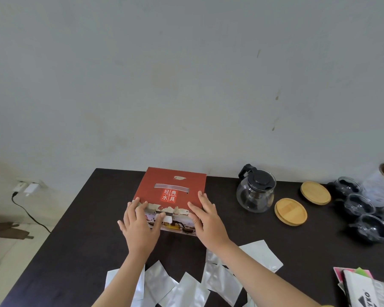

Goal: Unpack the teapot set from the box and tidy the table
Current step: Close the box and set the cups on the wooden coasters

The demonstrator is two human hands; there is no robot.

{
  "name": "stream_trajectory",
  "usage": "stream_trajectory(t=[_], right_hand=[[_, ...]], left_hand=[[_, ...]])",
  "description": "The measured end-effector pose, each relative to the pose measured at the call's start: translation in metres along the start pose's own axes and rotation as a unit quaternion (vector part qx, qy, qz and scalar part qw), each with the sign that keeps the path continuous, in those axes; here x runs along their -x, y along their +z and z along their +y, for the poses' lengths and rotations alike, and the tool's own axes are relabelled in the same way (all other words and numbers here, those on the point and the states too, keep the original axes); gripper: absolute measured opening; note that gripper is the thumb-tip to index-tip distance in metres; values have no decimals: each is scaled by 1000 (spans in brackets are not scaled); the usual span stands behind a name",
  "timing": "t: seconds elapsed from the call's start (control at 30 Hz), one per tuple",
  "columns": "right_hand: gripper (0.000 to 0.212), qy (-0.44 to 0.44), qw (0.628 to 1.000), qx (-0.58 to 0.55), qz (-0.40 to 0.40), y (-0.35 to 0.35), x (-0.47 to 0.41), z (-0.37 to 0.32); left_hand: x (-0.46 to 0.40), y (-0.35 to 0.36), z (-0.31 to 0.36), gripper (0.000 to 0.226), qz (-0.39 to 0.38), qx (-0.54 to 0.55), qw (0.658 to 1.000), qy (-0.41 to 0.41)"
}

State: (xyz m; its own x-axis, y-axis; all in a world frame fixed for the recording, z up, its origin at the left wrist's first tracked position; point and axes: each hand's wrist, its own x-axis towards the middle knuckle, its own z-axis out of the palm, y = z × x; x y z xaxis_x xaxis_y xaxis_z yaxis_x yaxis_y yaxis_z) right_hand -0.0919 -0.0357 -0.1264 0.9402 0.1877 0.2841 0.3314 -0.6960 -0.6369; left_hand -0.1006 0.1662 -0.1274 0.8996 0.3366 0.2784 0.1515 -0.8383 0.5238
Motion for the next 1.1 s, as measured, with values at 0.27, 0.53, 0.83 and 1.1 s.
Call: stream_trajectory(t=[0.27,0.53,0.83,1.1], right_hand=[[68,-1,1000,-12,10,3,1,0],[60,-2,1000,-11,11,4,2,1],[65,6,1000,-27,-10,-2,4,-2],[43,90,986,-140,-5,-1,9,-17]], left_hand=[[-4,0,13,56,51,28,998,-31],[-7,5,17,58,67,46,995,-54],[-9,-1,19,64,61,46,996,-55],[-9,-8,25,64,7,136,986,-92]])
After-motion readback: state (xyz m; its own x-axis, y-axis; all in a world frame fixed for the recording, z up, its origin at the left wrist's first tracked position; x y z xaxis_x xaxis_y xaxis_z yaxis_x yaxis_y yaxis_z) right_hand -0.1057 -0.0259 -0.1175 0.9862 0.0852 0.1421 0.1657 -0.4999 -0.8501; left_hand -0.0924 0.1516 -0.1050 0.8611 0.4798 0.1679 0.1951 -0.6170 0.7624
